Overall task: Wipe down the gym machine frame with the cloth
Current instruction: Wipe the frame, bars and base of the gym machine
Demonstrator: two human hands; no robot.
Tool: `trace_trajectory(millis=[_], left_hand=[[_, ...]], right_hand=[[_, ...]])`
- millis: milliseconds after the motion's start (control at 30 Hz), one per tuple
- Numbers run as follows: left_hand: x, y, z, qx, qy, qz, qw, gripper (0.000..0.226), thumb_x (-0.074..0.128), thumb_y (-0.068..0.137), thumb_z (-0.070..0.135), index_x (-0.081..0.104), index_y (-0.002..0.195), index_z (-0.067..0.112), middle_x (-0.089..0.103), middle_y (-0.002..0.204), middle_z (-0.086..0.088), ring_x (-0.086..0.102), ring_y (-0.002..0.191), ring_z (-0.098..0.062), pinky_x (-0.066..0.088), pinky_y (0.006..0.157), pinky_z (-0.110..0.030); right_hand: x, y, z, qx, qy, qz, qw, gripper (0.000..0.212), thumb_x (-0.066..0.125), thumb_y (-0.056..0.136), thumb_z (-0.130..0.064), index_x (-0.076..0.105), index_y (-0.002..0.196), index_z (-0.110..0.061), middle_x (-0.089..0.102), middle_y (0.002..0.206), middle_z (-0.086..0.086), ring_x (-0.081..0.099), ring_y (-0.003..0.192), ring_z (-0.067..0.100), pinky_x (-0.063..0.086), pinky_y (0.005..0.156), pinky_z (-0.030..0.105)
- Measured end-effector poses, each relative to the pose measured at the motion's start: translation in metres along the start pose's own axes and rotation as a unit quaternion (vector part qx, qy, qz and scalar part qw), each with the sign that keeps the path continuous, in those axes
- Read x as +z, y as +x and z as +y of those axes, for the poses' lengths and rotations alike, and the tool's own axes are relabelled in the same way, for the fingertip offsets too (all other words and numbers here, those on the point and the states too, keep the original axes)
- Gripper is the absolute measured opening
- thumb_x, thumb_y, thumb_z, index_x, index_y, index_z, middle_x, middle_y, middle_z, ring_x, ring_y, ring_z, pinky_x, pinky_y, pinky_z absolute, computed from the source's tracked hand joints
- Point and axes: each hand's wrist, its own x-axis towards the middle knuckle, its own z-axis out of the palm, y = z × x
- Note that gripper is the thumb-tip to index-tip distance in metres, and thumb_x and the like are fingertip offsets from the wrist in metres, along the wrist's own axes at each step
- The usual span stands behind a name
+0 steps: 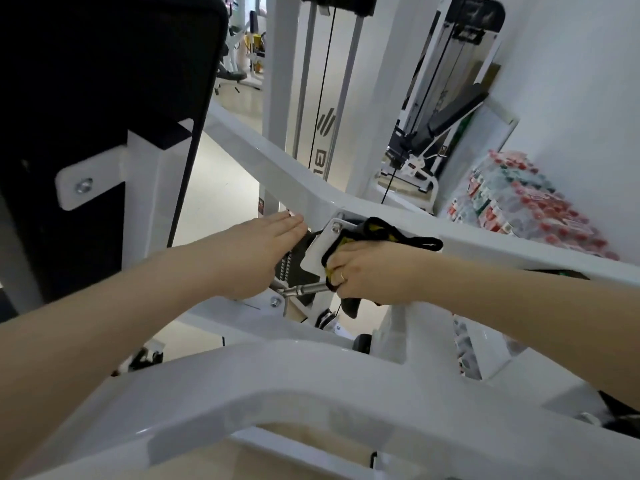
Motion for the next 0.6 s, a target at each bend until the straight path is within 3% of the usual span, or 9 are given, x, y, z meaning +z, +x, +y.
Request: trace_trajectory(millis=[67,133,233,267,333,400,467,533,600], left_hand=[[0.0,0.002,-0.003,0.014,0.009,-0.008,1.0,0.072,0.032,0.092,0.001,-0.015,0.146,0.012,-0.018,0.155,-0.001,-0.013,0.143,-0.012,-0.006,0.11,-0.018],[0.001,0.003,-0.007,0.033,0.01,-0.006,0.999,0.072,0.033,0.092,0.001,-0.014,0.146,0.011,-0.018,0.155,-0.002,-0.012,0.143,-0.012,-0.006,0.109,-0.016],[0.006,0.003,-0.015,0.051,-0.019,-0.006,0.999,0.072,0.034,0.092,0.0,-0.013,0.146,0.012,-0.017,0.156,0.0,-0.007,0.144,-0.01,-0.005,0.105,-0.01],[0.008,0.004,-0.018,0.058,-0.036,-0.008,0.998,0.073,0.034,0.091,0.0,-0.012,0.147,0.013,-0.017,0.156,0.001,-0.004,0.144,-0.01,-0.002,0.105,-0.01],[0.013,0.009,-0.017,0.069,-0.08,-0.016,0.994,0.077,0.036,0.091,0.0,-0.014,0.147,0.017,-0.021,0.154,0.006,0.001,0.143,-0.009,0.008,0.105,-0.012],[0.015,0.014,-0.009,0.074,-0.114,-0.02,0.99,0.08,0.036,0.089,-0.002,-0.016,0.147,0.02,-0.023,0.153,0.011,0.019,0.14,-0.011,0.026,0.1,-0.016],[0.015,0.018,-0.003,0.086,-0.134,-0.003,0.987,0.083,0.037,0.087,-0.004,-0.016,0.146,0.022,-0.02,0.154,0.011,0.045,0.122,-0.022,0.044,0.088,-0.029],[0.015,0.022,-0.003,0.102,-0.139,0.01,0.985,0.084,0.036,0.086,-0.006,-0.016,0.146,0.023,-0.017,0.155,0.012,0.045,0.123,-0.025,0.044,0.091,-0.034],[0.015,0.025,-0.007,0.109,-0.137,0.007,0.984,0.08,0.034,0.088,-0.004,-0.014,0.146,0.025,-0.019,0.152,0.016,0.033,0.132,-0.017,0.035,0.09,-0.018]], right_hand=[[-0.008,0.02,0.0,-0.007,-0.061,-0.076,0.995,0.025,0.044,0.085,-0.004,0.067,0.092,-0.011,0.064,0.1,0.002,0.052,0.107,0.024,0.04,0.098,0.035],[-0.012,0.035,-0.006,-0.022,-0.105,-0.079,0.991,0.019,0.053,0.083,-0.01,0.069,0.086,-0.017,0.065,0.092,-0.004,0.055,0.1,0.019,0.044,0.092,0.03],[-0.011,0.013,-0.007,0.048,-0.062,0.176,0.981,0.025,0.049,0.081,-0.01,0.07,0.087,-0.021,0.067,0.096,-0.003,0.056,0.096,0.018,0.042,0.084,0.029],[-0.013,0.0,-0.004,0.094,-0.051,0.271,0.957,0.026,0.048,0.083,-0.008,0.069,0.095,-0.017,0.067,0.102,0.003,0.053,0.098,0.021,0.04,0.085,0.032],[-0.026,-0.019,0.002,0.239,-0.008,0.348,0.907,0.025,0.051,0.084,-0.008,0.067,0.103,-0.01,0.064,0.107,0.012,0.049,0.095,0.025,0.042,0.083,0.038],[-0.034,-0.013,0.003,0.397,0.122,0.289,0.863,0.031,0.047,0.089,-0.024,0.064,0.11,-0.009,0.061,0.108,0.013,0.05,0.093,0.028,0.044,0.084,0.042],[-0.036,0.003,-0.004,0.45,0.196,0.187,0.851,0.051,0.031,0.089,-0.044,0.06,0.114,-0.011,0.058,0.109,0.012,0.051,0.093,0.029,0.041,0.086,0.04],[-0.034,0.002,-0.009,0.451,0.166,0.146,0.865,0.052,0.026,0.091,-0.045,0.056,0.115,-0.01,0.058,0.108,0.011,0.051,0.092,0.027,0.039,0.084,0.037],[-0.024,-0.025,-0.013,0.465,0.135,0.099,0.869,0.041,0.034,0.094,-0.038,0.052,0.115,-0.008,0.056,0.109,0.01,0.05,0.095,0.027,0.039,0.085,0.036]])
